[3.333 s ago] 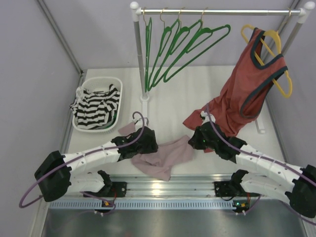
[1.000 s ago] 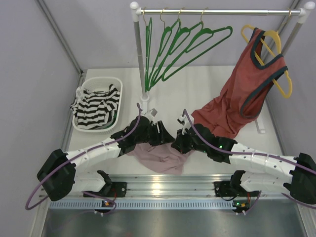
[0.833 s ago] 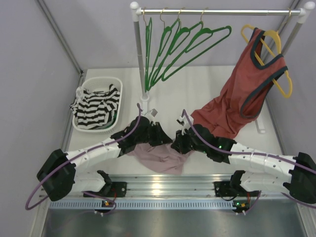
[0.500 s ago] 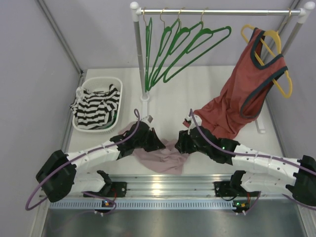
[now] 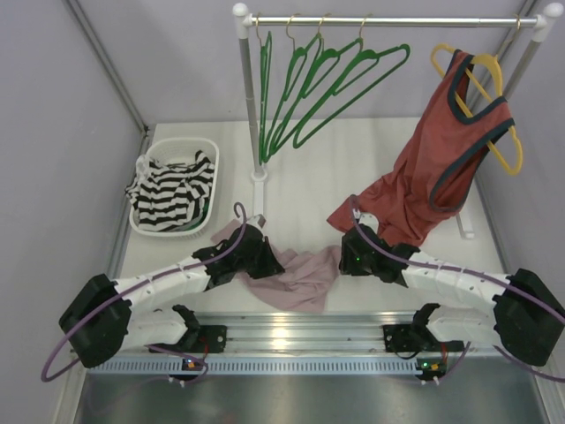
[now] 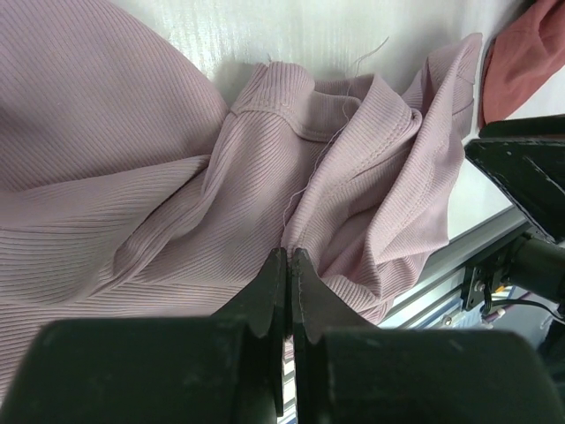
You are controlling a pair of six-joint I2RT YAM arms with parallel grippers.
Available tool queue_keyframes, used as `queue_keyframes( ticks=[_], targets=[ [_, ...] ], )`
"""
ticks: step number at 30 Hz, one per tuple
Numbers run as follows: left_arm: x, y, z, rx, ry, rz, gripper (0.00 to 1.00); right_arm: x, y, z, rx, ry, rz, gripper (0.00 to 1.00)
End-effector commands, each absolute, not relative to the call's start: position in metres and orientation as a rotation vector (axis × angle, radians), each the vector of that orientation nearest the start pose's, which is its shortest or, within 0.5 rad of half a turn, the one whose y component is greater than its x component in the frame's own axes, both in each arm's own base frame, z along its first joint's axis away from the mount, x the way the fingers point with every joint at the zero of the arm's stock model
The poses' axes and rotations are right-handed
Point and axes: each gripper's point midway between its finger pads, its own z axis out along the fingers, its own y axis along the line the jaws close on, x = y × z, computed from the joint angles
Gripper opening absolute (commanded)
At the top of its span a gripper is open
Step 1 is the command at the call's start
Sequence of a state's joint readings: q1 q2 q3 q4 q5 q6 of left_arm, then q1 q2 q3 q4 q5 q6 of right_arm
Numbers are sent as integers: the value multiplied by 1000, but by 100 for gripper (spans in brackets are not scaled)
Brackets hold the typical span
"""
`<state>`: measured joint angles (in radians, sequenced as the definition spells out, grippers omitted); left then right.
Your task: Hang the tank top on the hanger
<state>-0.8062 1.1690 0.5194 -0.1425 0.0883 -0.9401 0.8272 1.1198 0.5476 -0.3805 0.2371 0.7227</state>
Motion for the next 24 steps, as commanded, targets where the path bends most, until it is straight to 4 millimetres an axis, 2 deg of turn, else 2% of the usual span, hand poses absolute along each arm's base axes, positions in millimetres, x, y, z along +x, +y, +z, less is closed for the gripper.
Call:
queue_keyframes(
  ticks=[1, 4, 7, 8, 9, 10, 11, 12, 13, 15, 16, 18, 19, 21, 22, 24],
  targets=[
    [182, -253, 76, -107, 2520, -874, 0, 206, 199, 47, -2, 2486, 408, 41],
    [183, -252, 80, -99, 2510, -869, 0, 209, 200, 39, -1, 2496, 390, 39],
    [189, -253, 96, -80, 2472, -868, 0, 219, 199, 40, 12, 2474, 361, 33],
    [191, -253, 100, -65, 2461, -860, 0, 223, 198, 41, 14, 2467, 354, 23],
    [192, -253, 104, -56, 2451, -855, 0, 226, 198, 44, 12, 2458, 358, 17],
    [196, -253, 114, -52, 2431, -853, 0, 230, 198, 49, 8, 2442, 352, 12],
    [197, -253, 119, -44, 2421, -848, 0, 234, 197, 58, 17, 2417, 362, 2],
    [199, -252, 124, -23, 2411, -838, 0, 236, 194, 65, 8, 2400, 344, 0],
    [201, -254, 139, -11, 2388, -851, 0, 241, 195, 77, 12, 2371, 352, 0],
    [212, -248, 153, -17, 2340, -791, 0, 245, 190, 101, 11, 2317, 356, 0],
    [217, -250, 175, -15, 2287, -808, 0, 251, 190, 127, 27, 2261, 388, 0],
    [226, -243, 196, -3, 2236, -758, 0, 256, 187, 154, 19, 2209, 389, 0],
    [231, -245, 225, -1, 2178, -772, 0, 259, 183, 181, 33, 2157, 400, 0],
    [239, -235, 246, 15, 2145, -692, 0, 262, 176, 210, 35, 2101, 388, 0],
    [244, -236, 277, 13, 2085, -704, 0, 267, 175, 240, 52, 2045, 410, 0],
    [251, -227, 302, 29, 2040, -648, 0, 267, 165, 267, 48, 2006, 391, 0]
  ],
)
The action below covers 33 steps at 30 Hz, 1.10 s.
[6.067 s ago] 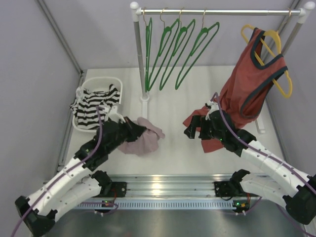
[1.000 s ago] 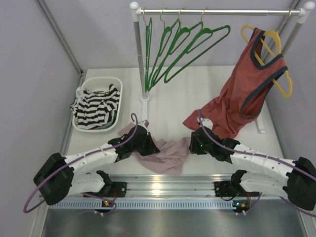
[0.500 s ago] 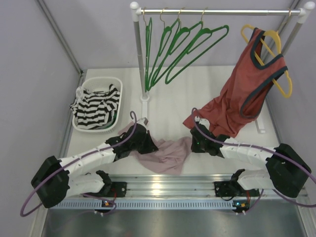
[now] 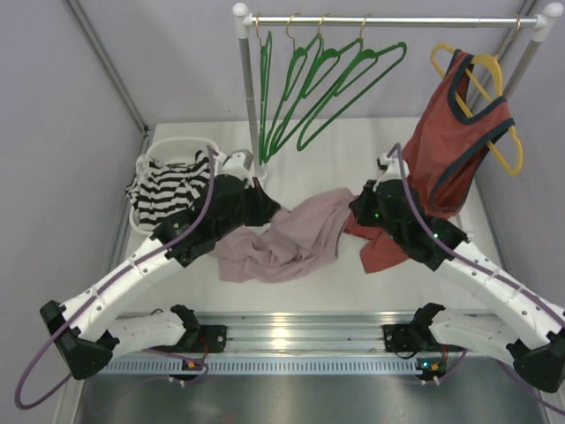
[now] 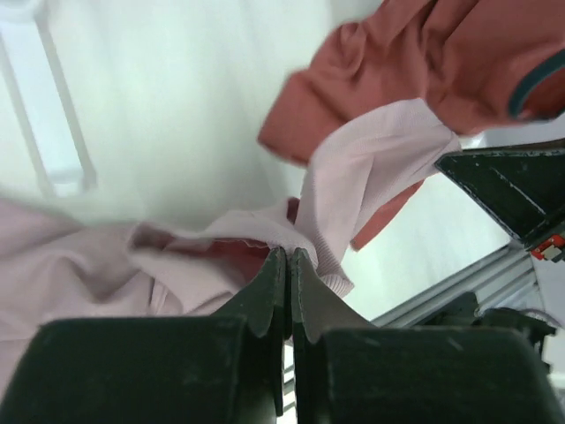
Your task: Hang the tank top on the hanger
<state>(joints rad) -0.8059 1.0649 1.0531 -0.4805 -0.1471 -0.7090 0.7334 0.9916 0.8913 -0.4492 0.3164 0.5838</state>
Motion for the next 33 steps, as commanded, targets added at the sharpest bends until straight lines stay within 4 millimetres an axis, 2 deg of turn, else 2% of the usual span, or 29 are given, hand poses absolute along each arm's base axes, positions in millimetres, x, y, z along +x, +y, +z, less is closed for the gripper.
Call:
queue_keyframes(
  ticks=[1, 3, 4, 6, 7, 9, 10, 12, 13, 15, 16, 20, 21, 24, 25, 27, 28, 29, 30, 32, 33],
  targets=[
    [255, -228, 333, 27, 1983, -660, 0, 269, 161, 297, 67, 1949, 411, 0],
    [260, -221, 356, 46, 1949, -606, 0, 269, 154, 321, 60, 1914, 390, 0],
    [264, -222, 386, 44, 1895, -620, 0, 268, 150, 351, 74, 1860, 411, 0],
    [268, -219, 413, 61, 1845, -597, 0, 268, 145, 373, 67, 1825, 399, 0],
    [271, -218, 437, 54, 1803, -600, 0, 266, 142, 400, 78, 1774, 420, 0],
    [273, -217, 458, 71, 1767, -595, 0, 267, 141, 417, 67, 1748, 417, 0],
    [274, -218, 475, 68, 1737, -604, 0, 268, 141, 433, 69, 1722, 425, 0],
    [275, -219, 486, 80, 1716, -599, 0, 269, 140, 447, 61, 1700, 417, 0],
    [276, -218, 495, 77, 1697, -602, 0, 268, 138, 460, 62, 1675, 423, 0],
    [277, -216, 501, 79, 1683, -590, 0, 272, 138, 469, 51, 1664, 407, 0],
    [276, -214, 507, 76, 1668, -589, 0, 270, 136, 483, 58, 1636, 417, 0],
    [279, -207, 509, 61, 1660, -566, 0, 280, 144, 498, 28, 1631, 411, 0],
    [279, -210, 504, 71, 1672, -571, 0, 279, 147, 501, 15, 1626, 430, 0],
    [278, -216, 479, 83, 1729, -586, 0, 278, 156, 493, -1, 1641, 475, 0],
    [277, -218, 457, 90, 1773, -579, 0, 277, 157, 475, -6, 1674, 472, 0],
    [272, -223, 431, 82, 1823, -614, 0, 274, 162, 454, 0, 1707, 510, 0],
    [268, -227, 401, 96, 1871, -628, 0, 270, 162, 424, -4, 1759, 504, 0],
    [264, -232, 385, 73, 1904, -671, 0, 268, 162, 407, -2, 1786, 511, 0],
    [258, -232, 345, 80, 1979, -666, 0, 267, 168, 363, 2, 1868, 517, 0],
    [249, -243, 312, 54, 2032, -754, 0, 255, 166, 329, 24, 1912, 551, 0],
    [240, -241, 265, 59, 2119, -743, 0, 248, 175, 280, 22, 2007, 586, 0]
  ],
)
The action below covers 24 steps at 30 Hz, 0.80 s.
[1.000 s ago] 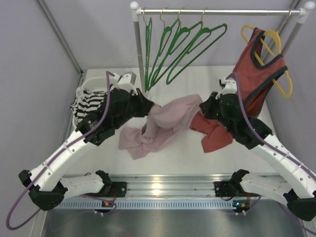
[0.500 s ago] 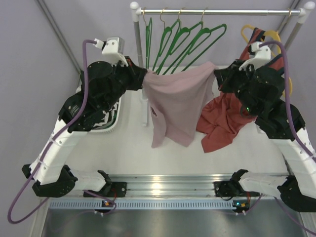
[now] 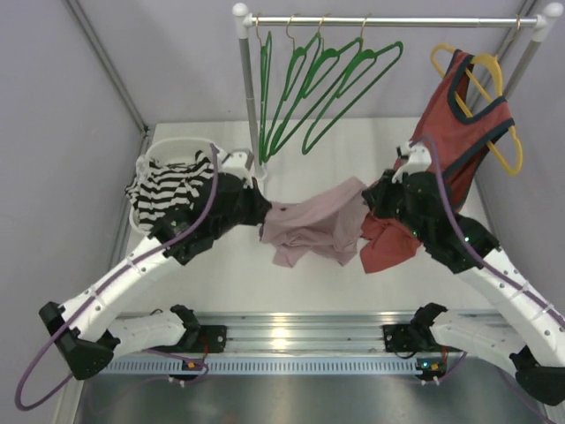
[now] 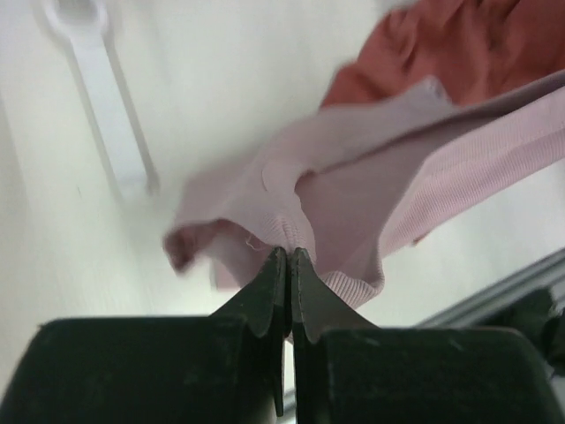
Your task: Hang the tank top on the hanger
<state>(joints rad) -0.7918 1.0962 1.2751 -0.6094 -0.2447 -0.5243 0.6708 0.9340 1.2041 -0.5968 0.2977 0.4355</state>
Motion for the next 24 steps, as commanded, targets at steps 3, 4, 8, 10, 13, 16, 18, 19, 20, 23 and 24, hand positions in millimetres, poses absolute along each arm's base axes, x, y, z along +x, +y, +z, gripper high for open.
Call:
queue_keyframes(
  ticks=[3, 4, 8, 10, 13, 16, 18, 19, 20, 23, 24],
  targets=[
    [219, -253, 191, 49, 2244, -849, 0, 220, 181, 193, 59, 2162, 672, 0],
    [216, -256, 176, 47, 2262, -868, 0, 211, 182, 177, 67, 2186, 700, 0],
    [191, -270, 118, 77, 2418, -957, 0, 180, 172, 104, 145, 2323, 723, 0],
    [184, -269, 96, 84, 2478, -926, 0, 170, 165, 87, 157, 2353, 707, 0],
    [182, -270, 91, 87, 2482, -930, 14, 164, 160, 81, 154, 2376, 685, 8],
    [184, -266, 96, 86, 2468, -909, 36, 164, 155, 84, 144, 2388, 646, 19],
    [186, -260, 99, 68, 2462, -872, 46, 166, 153, 91, 142, 2381, 627, 29],
    [187, -258, 101, 56, 2458, -864, 48, 168, 153, 94, 143, 2377, 621, 33],
    [187, -255, 101, 47, 2459, -848, 49, 169, 153, 98, 137, 2371, 618, 38],
    [189, -246, 109, 15, 2437, -812, 50, 177, 153, 117, 134, 2340, 602, 49],
    [192, -242, 112, -6, 2423, -786, 50, 184, 154, 130, 139, 2315, 598, 52]
  ],
)
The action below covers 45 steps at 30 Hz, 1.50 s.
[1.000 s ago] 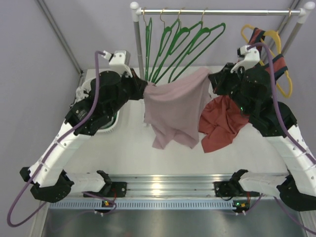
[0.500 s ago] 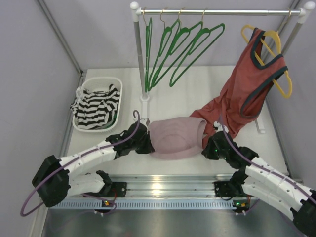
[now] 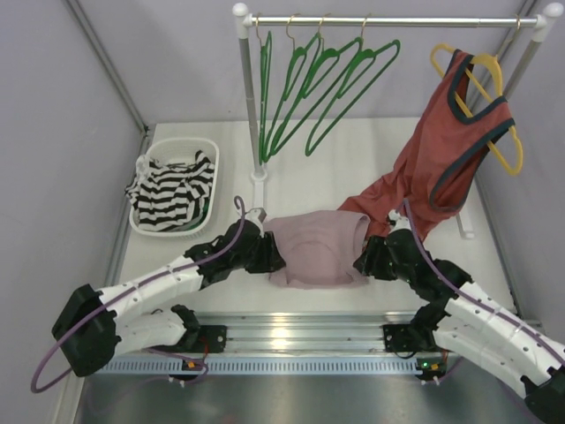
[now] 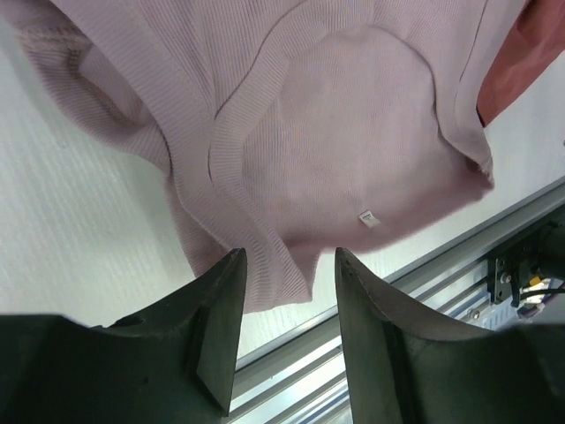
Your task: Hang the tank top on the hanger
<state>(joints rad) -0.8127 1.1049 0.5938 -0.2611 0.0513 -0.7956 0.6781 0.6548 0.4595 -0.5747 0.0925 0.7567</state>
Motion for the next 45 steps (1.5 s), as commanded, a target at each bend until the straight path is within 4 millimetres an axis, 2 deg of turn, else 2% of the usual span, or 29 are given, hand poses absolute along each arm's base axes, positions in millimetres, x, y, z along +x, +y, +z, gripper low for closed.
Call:
queue_keyframes(
  ticks=[1, 5, 6, 8, 9, 11, 12, 13, 14, 15, 17, 18, 20, 21, 22, 23, 26, 28, 29, 31, 32, 34, 35, 36, 42, 45],
  targets=[
    [194, -238, 113, -16, 2418, -761, 50, 187, 155, 137, 137, 2303, 593, 55],
    [200, -228, 128, -58, 2386, -701, 50, 211, 158, 180, 120, 2238, 531, 60],
    [201, -225, 131, -70, 2379, -689, 50, 226, 160, 207, 137, 2192, 509, 60],
    [203, -222, 137, -77, 2360, -678, 50, 238, 158, 230, 121, 2165, 454, 60],
    [204, -221, 140, -81, 2352, -677, 50, 253, 158, 262, 146, 2104, 437, 59],
    [203, -221, 146, -83, 2337, -691, 50, 266, 154, 291, 146, 2051, 408, 61],
    [203, -220, 148, -85, 2331, -695, 50, 279, 152, 322, 172, 1995, 413, 61],
    [203, -220, 149, -87, 2330, -697, 50, 285, 151, 336, 162, 1969, 408, 63],
    [203, -220, 152, -87, 2322, -705, 50, 290, 149, 372, 177, 1896, 434, 64],
    [201, -220, 151, -87, 2328, -710, 50, 303, 149, 378, 190, 1890, 414, 65],
    [200, -219, 153, -86, 2321, -715, 50, 315, 150, 402, 185, 1845, 411, 67],
    [200, -220, 154, -83, 2318, -721, 50, 328, 154, 422, 195, 1813, 412, 68],
    [199, -220, 158, -74, 2304, -735, 49, 339, 157, 439, 190, 1789, 406, 71],
    [199, -220, 161, -68, 2300, -742, 49, 342, 155, 464, 204, 1736, 415, 72],
    [198, -220, 162, -64, 2296, -746, 49, 354, 161, 462, 203, 1746, 400, 74],
    [198, -221, 166, -61, 2288, -754, 49, 359, 162, 468, 206, 1731, 393, 76],
    [198, -221, 173, -48, 2270, -764, 49, 373, 165, 496, 221, 1668, 393, 80],
    [198, -221, 175, -39, 2266, -763, 49, 388, 173, 491, 209, 1683, 370, 82],
    [199, -221, 177, -37, 2261, -765, 50, 390, 173, 502, 212, 1661, 373, 82],
    [199, -221, 178, -31, 2259, -765, 49, 403, 179, 493, 198, 1687, 343, 82],
    [199, -222, 180, -29, 2254, -770, 50, 405, 180, 499, 201, 1674, 341, 82],
    [200, -222, 181, -27, 2250, -770, 49, 416, 182, 492, 195, 1688, 303, 83],
    [200, -221, 182, -27, 2245, -771, 49, 417, 180, 495, 201, 1680, 290, 83],
    [200, -221, 182, -26, 2246, -767, 49, 423, 183, 488, 196, 1696, 273, 82],
    [200, -220, 182, -26, 2242, -761, 49, 430, 175, 472, 183, 1740, 167, 80],
    [201, -221, 182, -28, 2238, -765, 49, 429, 174, 466, 166, 1758, 142, 74]
  ],
)
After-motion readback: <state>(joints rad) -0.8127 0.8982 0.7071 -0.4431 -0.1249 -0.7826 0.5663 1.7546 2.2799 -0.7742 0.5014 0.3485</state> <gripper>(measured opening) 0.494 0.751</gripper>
